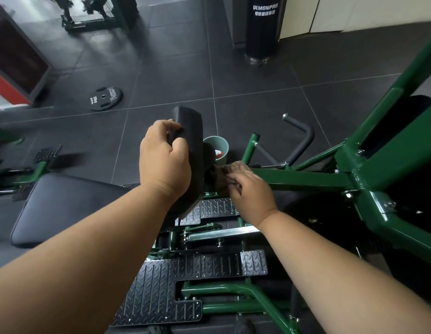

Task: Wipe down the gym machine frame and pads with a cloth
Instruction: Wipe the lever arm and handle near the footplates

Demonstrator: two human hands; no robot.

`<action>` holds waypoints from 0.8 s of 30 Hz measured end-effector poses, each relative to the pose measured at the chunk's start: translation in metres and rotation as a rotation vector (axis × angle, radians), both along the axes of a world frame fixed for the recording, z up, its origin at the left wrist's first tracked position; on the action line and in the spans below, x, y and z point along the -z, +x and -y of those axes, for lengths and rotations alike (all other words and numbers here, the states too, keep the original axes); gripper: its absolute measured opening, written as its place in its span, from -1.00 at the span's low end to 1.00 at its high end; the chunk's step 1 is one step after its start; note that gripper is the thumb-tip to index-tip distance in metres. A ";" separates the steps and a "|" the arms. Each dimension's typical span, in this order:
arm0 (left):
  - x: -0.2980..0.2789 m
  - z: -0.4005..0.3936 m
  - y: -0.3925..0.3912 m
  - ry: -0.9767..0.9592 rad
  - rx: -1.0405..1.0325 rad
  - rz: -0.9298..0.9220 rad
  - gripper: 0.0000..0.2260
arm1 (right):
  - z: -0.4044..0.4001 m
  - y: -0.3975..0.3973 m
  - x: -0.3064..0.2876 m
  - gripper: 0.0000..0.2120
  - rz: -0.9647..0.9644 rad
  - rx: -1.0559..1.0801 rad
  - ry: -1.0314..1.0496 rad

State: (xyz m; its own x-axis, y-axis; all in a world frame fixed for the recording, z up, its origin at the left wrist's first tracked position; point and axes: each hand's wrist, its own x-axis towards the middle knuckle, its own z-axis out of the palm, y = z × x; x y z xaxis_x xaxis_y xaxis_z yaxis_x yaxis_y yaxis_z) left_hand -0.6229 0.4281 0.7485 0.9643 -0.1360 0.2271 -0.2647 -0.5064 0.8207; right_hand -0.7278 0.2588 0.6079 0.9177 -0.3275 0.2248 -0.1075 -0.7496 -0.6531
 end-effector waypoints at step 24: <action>0.001 0.000 0.002 -0.001 0.002 0.005 -0.68 | -0.049 0.013 0.002 -0.63 -0.109 -0.158 -0.164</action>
